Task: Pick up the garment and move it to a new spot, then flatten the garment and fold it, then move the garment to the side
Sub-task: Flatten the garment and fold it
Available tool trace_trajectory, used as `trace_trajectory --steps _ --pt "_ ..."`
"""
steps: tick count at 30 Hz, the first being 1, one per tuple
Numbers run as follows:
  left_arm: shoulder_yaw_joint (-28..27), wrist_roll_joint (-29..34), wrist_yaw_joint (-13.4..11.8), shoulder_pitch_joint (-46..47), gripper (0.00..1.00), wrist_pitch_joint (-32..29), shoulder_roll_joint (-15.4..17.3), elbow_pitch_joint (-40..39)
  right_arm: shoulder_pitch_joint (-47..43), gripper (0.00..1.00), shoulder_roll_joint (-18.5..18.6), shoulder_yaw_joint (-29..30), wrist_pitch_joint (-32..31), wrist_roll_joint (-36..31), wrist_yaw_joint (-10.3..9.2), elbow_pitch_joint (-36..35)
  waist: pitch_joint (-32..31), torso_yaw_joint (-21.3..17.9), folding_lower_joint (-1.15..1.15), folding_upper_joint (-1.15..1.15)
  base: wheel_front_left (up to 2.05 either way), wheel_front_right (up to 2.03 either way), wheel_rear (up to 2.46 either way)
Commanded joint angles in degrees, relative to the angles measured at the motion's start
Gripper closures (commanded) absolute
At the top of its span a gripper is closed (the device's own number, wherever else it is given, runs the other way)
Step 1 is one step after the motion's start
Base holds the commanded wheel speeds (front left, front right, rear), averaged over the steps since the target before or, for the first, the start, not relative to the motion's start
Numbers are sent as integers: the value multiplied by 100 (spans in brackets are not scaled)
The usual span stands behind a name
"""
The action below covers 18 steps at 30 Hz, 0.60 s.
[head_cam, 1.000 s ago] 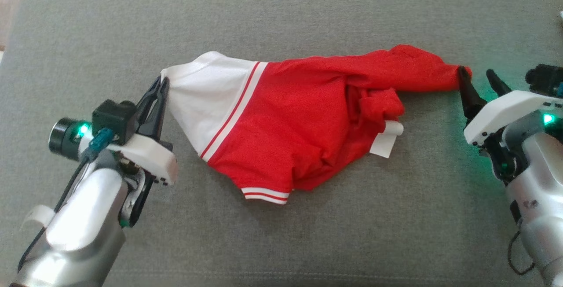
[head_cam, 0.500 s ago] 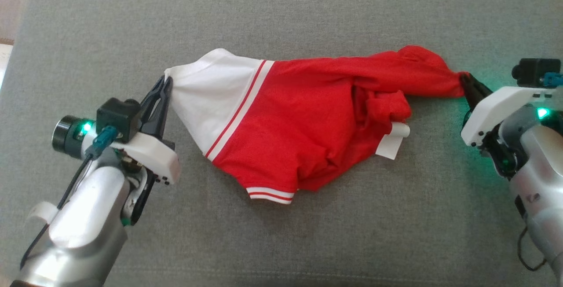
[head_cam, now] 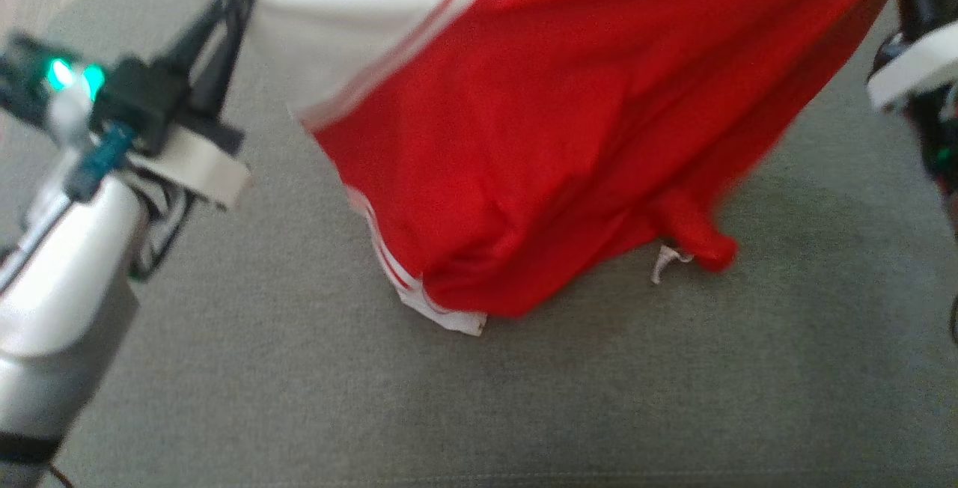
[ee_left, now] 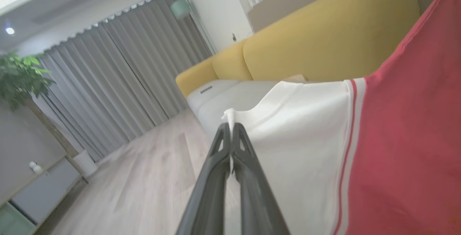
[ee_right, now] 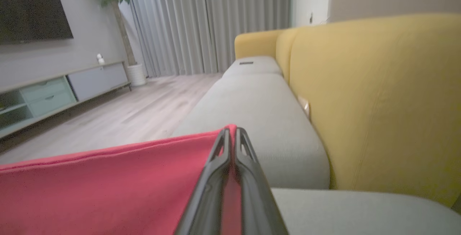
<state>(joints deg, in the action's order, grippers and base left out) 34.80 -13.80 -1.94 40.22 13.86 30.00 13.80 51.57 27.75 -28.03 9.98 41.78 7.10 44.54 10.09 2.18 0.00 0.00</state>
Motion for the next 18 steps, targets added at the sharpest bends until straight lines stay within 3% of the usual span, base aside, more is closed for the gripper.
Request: trace_trajectory --steps 1,10,14,18 --pt "-268 72 22 434 100 -58 335 -268 178 100 132 -39 102 -46 39 -240 -151 -113 0 0 0 0 0" --pt "-371 217 280 1505 100 -618 572 -891 926 100 261 26 -201 -224 39 -732 -259 -302 0 0 0 0 0" --pt "-365 95 580 2327 100 -894 409 -655 1494 100 214 85 -608 -206 39 -583 211 -314 0 0 0 0 0" --pt "-129 181 802 3386 100 -1006 128 95 2171 100 122 69 -821 -253 39 -148 847 -279 0 0 0 0 0"
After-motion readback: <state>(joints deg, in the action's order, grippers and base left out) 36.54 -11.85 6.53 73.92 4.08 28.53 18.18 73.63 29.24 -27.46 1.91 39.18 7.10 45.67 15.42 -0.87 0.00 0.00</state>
